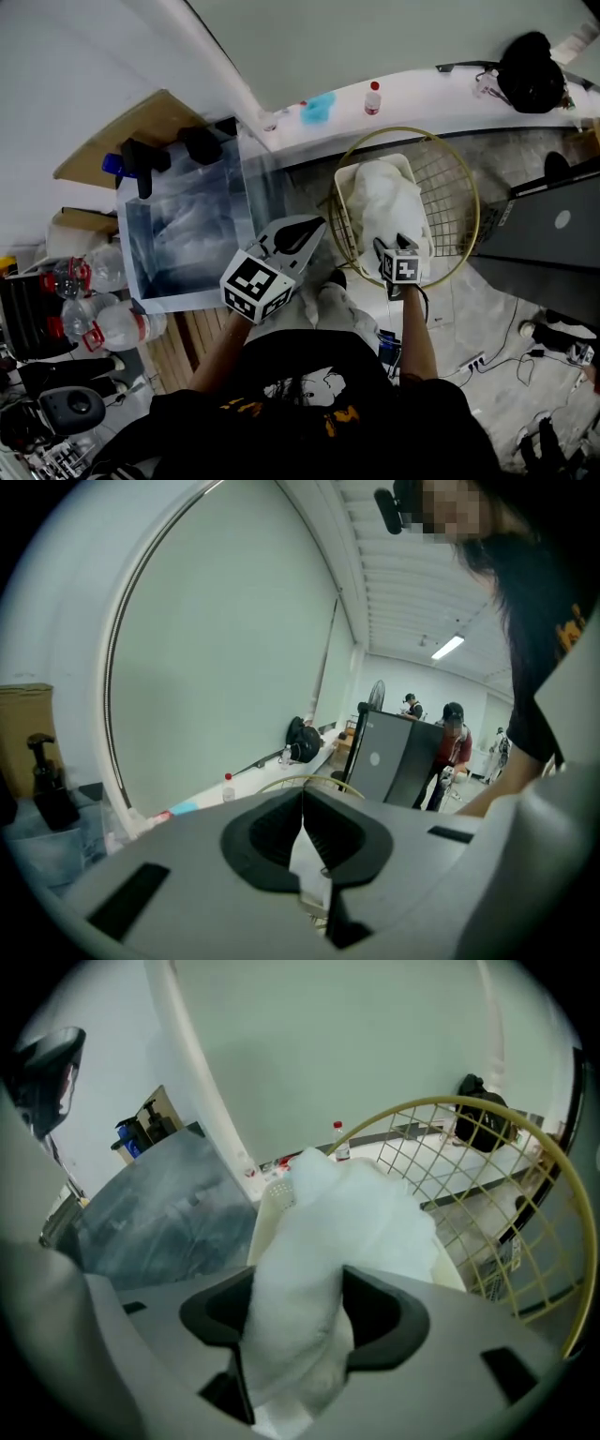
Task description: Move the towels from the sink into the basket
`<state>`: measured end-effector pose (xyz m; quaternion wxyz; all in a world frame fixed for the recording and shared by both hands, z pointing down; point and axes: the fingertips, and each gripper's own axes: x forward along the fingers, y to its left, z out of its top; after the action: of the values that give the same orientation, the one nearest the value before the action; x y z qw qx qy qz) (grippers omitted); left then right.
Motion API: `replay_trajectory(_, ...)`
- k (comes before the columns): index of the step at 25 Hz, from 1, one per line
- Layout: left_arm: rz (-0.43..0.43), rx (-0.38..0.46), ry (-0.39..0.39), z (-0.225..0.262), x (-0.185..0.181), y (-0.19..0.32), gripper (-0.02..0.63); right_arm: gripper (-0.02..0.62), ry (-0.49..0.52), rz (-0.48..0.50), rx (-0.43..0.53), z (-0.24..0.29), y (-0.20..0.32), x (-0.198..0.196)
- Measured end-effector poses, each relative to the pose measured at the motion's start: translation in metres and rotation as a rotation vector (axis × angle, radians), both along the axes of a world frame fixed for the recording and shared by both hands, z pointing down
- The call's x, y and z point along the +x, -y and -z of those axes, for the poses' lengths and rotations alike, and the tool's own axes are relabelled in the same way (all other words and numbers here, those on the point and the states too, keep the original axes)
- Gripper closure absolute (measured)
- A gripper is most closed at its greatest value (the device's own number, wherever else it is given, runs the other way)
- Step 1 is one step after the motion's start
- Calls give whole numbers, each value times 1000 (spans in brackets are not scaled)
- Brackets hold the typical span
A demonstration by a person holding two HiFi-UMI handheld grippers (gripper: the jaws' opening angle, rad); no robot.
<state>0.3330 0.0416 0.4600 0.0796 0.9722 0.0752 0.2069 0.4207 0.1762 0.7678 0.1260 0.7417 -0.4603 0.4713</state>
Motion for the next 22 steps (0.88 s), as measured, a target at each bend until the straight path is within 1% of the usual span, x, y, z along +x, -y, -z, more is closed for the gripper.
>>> replay_trajectory(2, 19, -7, -4, 0, -1, 4, 598, 316, 3, -36, 40, 13, 1, 1)
replay_trajectory(4, 35, -14, -10, 1, -3, 7, 598, 316, -19, -73, 96, 35, 1, 4)
replay_trajectory(7, 47, -19, -17, 2, -4, 9, 598, 323, -49, -86, 179, 70, 2, 6)
replay_trajectory(9, 58, -22, -21, 2, -6, 10, 598, 357, -76, -78, 230, 97, 6, 6)
replay_trajectory(11, 73, -26, -25, 2, -8, 12, 598, 421, -114, -72, 283, 126, 12, 6)
replay_trajectory(13, 88, -29, -34, 3, -12, 14, 598, 431, -143, -50, 345, 154, 21, 4)
replay_trajectory(17, 119, -26, -58, 9, -23, 21, 598, 431, -177, 28, 463, 206, 49, -10)
replay_trajectory(20, 143, -27, -72, 15, -38, 28, 598, 438, -198, 89, 533, 241, 71, -31)
replay_trajectory(22, 163, -27, -81, 19, -50, 34, 598, 439, -191, 136, 571, 261, 87, -50)
